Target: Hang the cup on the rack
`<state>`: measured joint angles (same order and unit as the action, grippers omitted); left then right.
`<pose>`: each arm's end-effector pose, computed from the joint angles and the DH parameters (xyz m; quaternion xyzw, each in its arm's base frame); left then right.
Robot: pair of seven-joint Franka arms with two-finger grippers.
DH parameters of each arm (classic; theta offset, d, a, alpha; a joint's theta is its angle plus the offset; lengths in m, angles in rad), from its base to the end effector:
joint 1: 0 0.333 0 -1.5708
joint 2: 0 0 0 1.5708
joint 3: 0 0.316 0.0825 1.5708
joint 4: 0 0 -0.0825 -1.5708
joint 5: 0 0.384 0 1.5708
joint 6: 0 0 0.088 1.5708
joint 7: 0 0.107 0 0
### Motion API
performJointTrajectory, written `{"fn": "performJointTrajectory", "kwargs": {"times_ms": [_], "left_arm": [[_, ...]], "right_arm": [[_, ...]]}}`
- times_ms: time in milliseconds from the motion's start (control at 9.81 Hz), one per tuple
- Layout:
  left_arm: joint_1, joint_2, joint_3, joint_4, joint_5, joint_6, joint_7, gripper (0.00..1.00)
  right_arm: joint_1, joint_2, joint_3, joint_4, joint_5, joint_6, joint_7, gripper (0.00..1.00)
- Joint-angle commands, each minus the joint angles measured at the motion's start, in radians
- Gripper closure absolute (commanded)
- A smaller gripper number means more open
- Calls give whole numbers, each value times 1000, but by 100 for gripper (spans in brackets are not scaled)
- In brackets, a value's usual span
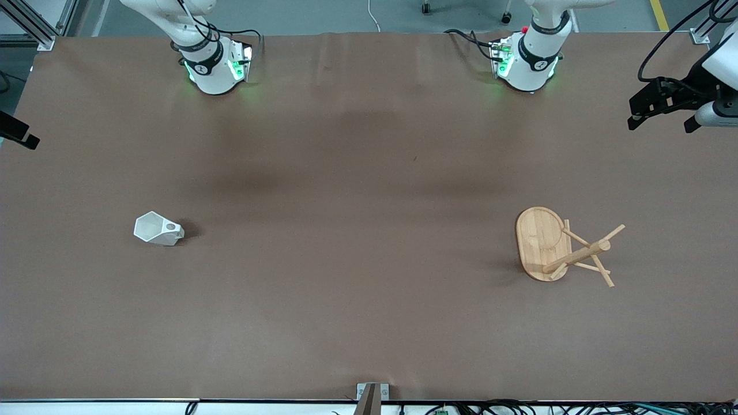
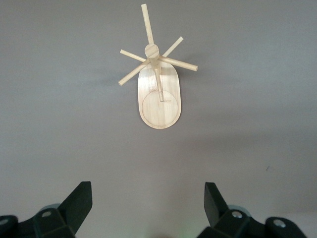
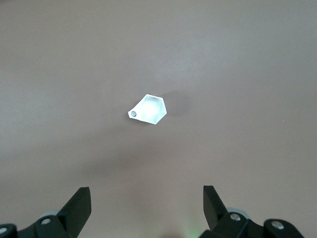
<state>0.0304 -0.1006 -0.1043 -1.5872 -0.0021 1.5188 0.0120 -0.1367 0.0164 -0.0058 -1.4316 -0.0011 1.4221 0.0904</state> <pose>0.5160 -0.0416 0.6658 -0.9989 0.0428 -0.0159 0.0037 0.5383 -0.0773 0.6673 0.9931 -0.1163 -0.0130 0.0003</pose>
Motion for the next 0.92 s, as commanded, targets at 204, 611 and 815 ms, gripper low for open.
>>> {"fn": "performJointTrajectory", "kwargs": {"times_ms": [204, 611, 815], "left_arm": [[3, 16, -8, -1, 4, -19, 3, 0], [-1, 30, -18, 3, 4, -19, -6, 0], [9, 27, -23, 3, 4, -22, 0, 0]], "right_arm": [[-12, -21, 10, -24, -16, 9, -9, 0], [-11, -21, 12, -23, -5, 8, -12, 0], [-9, -9, 10, -32, -10, 18, -50, 0]]}}
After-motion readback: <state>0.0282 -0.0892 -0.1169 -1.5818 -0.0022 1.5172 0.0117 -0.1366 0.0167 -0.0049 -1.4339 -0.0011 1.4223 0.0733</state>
